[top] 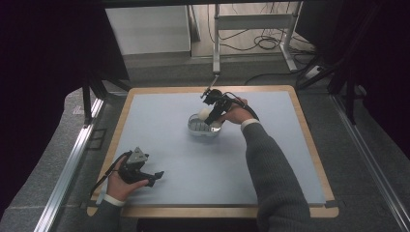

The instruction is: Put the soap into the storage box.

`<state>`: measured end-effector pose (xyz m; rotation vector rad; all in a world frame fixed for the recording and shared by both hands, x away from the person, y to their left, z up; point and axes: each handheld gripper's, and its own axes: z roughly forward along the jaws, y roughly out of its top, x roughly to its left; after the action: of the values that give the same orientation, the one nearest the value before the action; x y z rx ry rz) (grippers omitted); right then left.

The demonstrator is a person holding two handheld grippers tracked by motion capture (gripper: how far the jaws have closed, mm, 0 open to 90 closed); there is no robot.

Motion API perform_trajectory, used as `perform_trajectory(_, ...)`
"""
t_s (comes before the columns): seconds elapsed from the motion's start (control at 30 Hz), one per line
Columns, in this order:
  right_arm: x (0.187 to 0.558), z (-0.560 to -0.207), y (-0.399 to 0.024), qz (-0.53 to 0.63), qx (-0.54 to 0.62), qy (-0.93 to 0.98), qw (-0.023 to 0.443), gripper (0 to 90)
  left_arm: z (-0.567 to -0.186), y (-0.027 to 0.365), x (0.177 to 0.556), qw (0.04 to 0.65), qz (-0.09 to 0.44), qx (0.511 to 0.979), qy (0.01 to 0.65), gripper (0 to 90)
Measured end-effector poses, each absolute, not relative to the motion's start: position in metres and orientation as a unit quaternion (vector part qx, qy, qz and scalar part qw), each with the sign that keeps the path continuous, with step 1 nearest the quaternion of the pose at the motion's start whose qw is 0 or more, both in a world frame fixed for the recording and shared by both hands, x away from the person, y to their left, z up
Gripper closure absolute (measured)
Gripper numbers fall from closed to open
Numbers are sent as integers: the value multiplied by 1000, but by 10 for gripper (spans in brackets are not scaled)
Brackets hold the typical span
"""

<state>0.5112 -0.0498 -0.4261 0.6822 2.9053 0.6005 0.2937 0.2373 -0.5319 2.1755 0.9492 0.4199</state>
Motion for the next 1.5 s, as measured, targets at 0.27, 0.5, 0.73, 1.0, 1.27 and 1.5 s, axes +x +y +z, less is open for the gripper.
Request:
perform_trajectory(0.27, 515, -434, -39, 187, 205, 959, 54, 498, -532, 237, 294, 358, 162, 843, 368, 91)
perform_trajectory(0.5, 516, -440, -29, 182, 190, 963, 55, 497, -532, 237, 293, 358, 162, 843, 368, 90)
perform_trajectory(0.73, 517, -446, -24, 170, 184, 967, 57, 497, -532, 238, 294, 356, 164, 844, 366, 90)
perform_trajectory(1.0, 515, -450, -22, 157, 180, 969, 66, 496, -533, 237, 294, 354, 163, 846, 365, 90)
perform_trajectory(1.27, 513, -454, -19, 148, 175, 971, 70, 445, -533, 237, 294, 354, 163, 846, 365, 90)
perform_trajectory(1.5, 511, -443, -24, 167, 187, 965, 76, 415, -533, 236, 294, 356, 162, 845, 366, 90)
